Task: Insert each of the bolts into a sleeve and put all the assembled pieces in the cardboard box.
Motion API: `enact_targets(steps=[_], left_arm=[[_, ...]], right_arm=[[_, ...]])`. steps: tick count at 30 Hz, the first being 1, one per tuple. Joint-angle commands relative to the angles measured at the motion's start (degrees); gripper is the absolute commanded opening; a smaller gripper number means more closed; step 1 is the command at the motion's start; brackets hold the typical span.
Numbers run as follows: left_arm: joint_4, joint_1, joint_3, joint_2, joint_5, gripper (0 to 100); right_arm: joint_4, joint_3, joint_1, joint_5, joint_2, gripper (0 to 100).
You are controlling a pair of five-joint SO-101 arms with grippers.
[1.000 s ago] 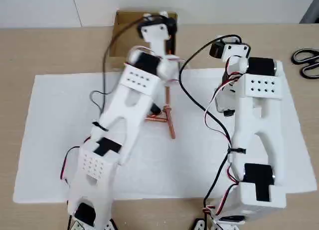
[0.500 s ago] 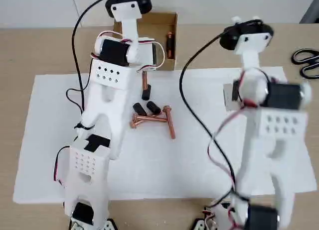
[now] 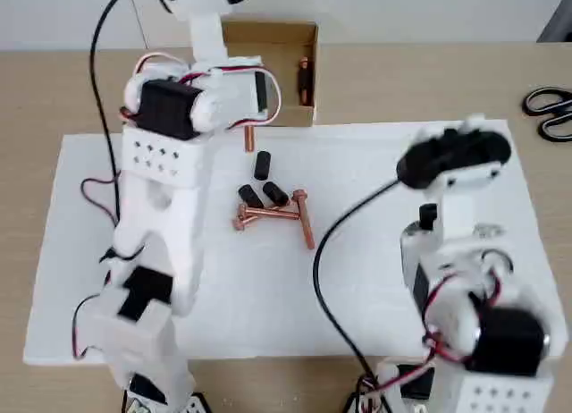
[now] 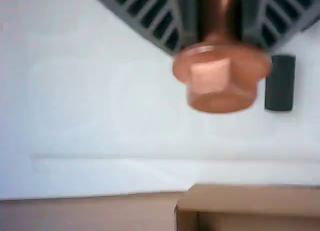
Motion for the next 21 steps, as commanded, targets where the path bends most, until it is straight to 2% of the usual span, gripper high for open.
enact_targets(steps=[1,8,10,13,21], left_arm=[[1.05,1.05,5.85,-11.34,-0.35,1],[0.97,1.49,15.87,-23.56,-0.53,1],[0.97,1.67,18.68,-26.02,-2.55,1],[-0.09,1.85,21.23,-29.27,-5.45,1],[-4.75,1.85,25.45,-34.02,-6.07,1]], right_arm=[[-6.2,7.56,0.4,0.62,-9.27,0.4],[-21.85,27.34,0.22,0.35,-25.8,0.4],[-26.07,32.0,-0.22,0.26,-29.23,0.4],[-31.69,37.89,-4.18,0.26,-33.45,0.4],[-42.07,47.21,-15.52,0.26,-38.46,0.4]])
